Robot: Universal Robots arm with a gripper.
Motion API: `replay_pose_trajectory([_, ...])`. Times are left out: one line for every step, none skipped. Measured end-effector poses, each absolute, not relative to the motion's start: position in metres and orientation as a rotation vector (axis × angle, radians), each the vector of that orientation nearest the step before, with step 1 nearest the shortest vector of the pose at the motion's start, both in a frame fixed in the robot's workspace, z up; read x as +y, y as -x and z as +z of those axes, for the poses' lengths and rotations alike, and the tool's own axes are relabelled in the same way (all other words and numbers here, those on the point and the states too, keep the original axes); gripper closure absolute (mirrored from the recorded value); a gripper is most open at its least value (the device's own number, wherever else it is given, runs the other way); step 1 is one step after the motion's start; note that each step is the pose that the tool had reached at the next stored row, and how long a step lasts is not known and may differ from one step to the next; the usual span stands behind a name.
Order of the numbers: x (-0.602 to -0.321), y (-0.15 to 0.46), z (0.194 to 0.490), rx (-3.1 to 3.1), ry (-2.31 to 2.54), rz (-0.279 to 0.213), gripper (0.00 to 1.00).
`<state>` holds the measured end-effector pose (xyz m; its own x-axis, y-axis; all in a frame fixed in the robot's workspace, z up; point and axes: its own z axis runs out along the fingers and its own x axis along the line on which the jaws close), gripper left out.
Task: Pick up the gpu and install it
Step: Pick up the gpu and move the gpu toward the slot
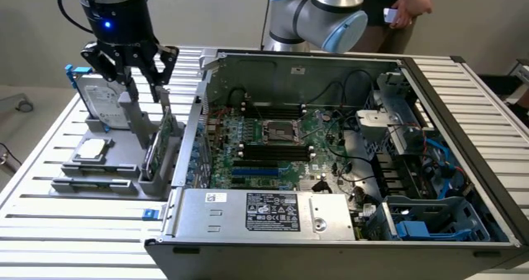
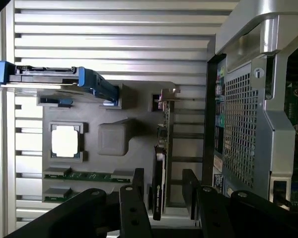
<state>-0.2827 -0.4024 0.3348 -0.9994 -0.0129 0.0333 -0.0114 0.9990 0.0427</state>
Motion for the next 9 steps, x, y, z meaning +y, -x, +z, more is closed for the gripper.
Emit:
replay_pose_trajectory([-0.402,0.283,0.333,-3.107,-0.019,-0.066,0.56])
replay_pose_trajectory([-0.402,0.283,0.331,-3.107,-0.019,-0.066,0.56])
replay_pose_trajectory([-0.402,0.283,0.329,-3.107,-0.019,-0.066,0.56])
replay_pose_trajectory([-0.402,0.283,0.328,-3.107,-0.019,-0.066,0.56])
replay_pose_trajectory([-0.403,0.283,0.326,-3.107,-0.019,-0.066,0.56])
replay_pose_trajectory([-0.403,0.283,0.324,-3.107,-0.02,-0.066,0.56])
replay_pose_trajectory([-0.403,0.283,0.322,-3.107,-0.02,-0.066,0.56])
replay_pose_trajectory([-0.403,0.283,0.32,-3.107,-0.02,-0.066,0.56])
replay_pose_trajectory([-0.403,0.283,0.318,-3.107,-0.02,-0.066,0.56])
